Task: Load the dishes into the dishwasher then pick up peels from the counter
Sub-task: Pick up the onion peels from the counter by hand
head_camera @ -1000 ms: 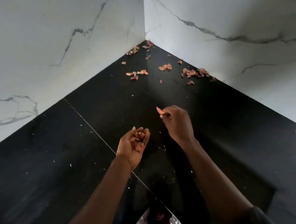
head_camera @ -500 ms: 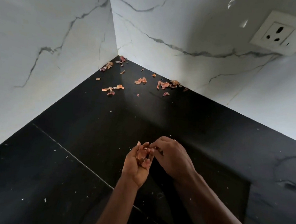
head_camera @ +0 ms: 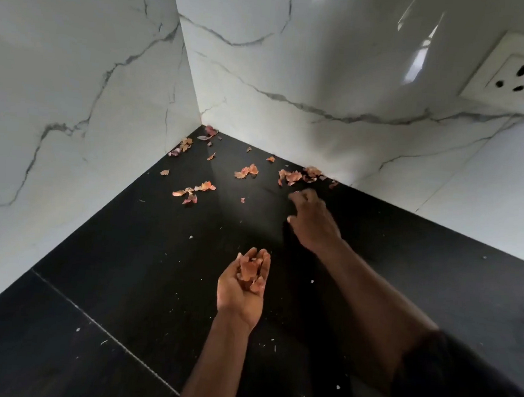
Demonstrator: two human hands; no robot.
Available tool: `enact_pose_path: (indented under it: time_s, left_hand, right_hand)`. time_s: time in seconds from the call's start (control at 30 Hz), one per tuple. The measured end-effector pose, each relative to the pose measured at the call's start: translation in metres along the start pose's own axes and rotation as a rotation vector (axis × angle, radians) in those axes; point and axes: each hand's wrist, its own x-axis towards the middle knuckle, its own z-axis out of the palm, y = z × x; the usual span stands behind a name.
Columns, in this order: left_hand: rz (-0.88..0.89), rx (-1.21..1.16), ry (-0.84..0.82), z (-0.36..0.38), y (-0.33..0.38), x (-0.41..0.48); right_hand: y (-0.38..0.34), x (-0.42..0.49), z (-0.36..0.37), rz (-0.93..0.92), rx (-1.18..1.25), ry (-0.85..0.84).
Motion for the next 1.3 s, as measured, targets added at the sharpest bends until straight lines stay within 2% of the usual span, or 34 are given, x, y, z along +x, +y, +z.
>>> enact_pose_path:
  time_s: [0.2, 0.37, 0.43, 0.53, 0.6, 0.67, 0.77, 0.83, 0.9, 0.97, 1.03, 1.1, 1.17, 1.3]
  left_hand:
    - [0.0, -0.036, -0.02, 0.015, -0.004, 0.026]
    - [0.01, -0.003, -0.016, 0.034, 0.0, 0.042]
    - [0.009, 0.016, 0.004, 0.045, 0.003, 0.048]
    - [0.018, 0.043, 0.03, 0.059, 0.003, 0.061]
    - [0.013, 0.061, 0.035, 0.065, 0.0, 0.069]
    - [0.019, 0.084, 0.039, 0.067, -0.004, 0.074]
    - [0.013, 0.091, 0.034, 0.071, -0.011, 0.078]
    - [0.013, 0.076, 0.019, 0.073, -0.013, 0.078]
    - [0.015, 0.041, -0.003, 0.076, -0.014, 0.08]
    - [0.018, 0.025, -0.002, 0.076, -0.015, 0.081]
    - [0.03, 0.022, 0.009, 0.076, -0.016, 0.081]
    - [0.042, -0.008, 0.013, 0.077, -0.017, 0.081]
    - [0.055, -0.02, 0.02, 0.077, -0.017, 0.082]
    - [0.065, -0.037, 0.029, 0.077, -0.019, 0.084]
  right_hand:
    - [0.016, 0.051, 0.024, -0.001, -0.213, -0.144]
    - [0.026, 0.037, 0.029, -0.116, -0.264, 0.074]
    - [0.026, 0.03, 0.03, -0.115, -0.228, 0.087]
    - [0.019, 0.017, 0.021, -0.089, 0.023, 0.147]
    - [0.009, 0.005, 0.01, -0.141, 0.162, 0.172]
    - [-0.005, -0.01, 0.003, -0.245, 0.165, 0.09]
    - [-0.008, -0.021, 0.004, -0.338, 0.041, -0.015]
    - [0.001, -0.013, -0.002, -0.318, 0.131, 0.004]
    - [0.019, 0.008, -0.007, -0.232, 0.185, 0.123]
    - [0.048, 0.039, -0.007, -0.047, 0.144, 0.244]
    - [0.078, 0.066, -0.003, 0.094, 0.03, 0.195]
    - [0.097, 0.081, 0.001, 0.074, -0.085, 0.106]
    - [0.105, 0.088, 0.006, -0.023, -0.154, 0.048]
    - [0.108, 0.09, 0.009, -0.067, -0.198, 0.06]
